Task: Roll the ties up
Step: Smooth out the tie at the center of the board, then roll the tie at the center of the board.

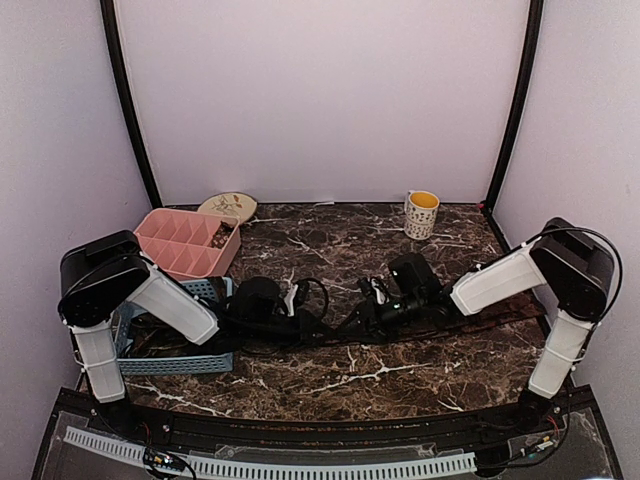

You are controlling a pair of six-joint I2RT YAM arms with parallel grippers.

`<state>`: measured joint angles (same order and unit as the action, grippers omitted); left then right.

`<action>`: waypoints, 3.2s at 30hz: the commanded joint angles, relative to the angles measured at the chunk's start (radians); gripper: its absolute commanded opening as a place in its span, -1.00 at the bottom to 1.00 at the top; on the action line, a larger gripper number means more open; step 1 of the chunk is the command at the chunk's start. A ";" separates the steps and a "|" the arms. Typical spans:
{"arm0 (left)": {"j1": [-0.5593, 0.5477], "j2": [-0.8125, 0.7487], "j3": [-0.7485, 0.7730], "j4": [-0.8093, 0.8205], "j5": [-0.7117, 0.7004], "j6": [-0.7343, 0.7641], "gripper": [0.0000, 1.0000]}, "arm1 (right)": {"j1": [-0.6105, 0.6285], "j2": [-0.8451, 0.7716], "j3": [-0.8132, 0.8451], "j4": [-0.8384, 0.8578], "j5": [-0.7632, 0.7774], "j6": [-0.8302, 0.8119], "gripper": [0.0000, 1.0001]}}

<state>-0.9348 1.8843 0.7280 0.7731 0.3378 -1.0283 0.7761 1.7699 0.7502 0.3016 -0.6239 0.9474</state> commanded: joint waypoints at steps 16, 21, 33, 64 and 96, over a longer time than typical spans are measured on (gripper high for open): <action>0.003 0.009 -0.023 0.088 0.045 -0.007 -0.74 | 0.011 0.082 0.089 -0.069 0.054 -0.064 -0.77; 0.050 -0.152 -0.020 -0.064 0.067 0.245 -0.13 | 0.008 0.085 0.068 -0.082 0.074 -0.066 -1.00; 0.057 -0.342 0.006 -0.397 -0.091 1.097 0.95 | 0.003 0.097 0.068 -0.057 0.056 -0.056 -1.00; 0.056 0.035 0.091 -0.353 0.068 1.442 -0.50 | -0.002 0.031 0.122 -0.121 0.020 -0.086 -0.63; 0.031 0.046 0.105 -0.291 0.102 1.418 -0.49 | -0.013 -0.032 0.097 -0.239 0.089 -0.135 -0.48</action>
<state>-0.9016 1.9244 0.8242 0.5213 0.4156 0.3721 0.7700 1.8141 0.8322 0.1211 -0.5751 0.8413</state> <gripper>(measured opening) 0.273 0.200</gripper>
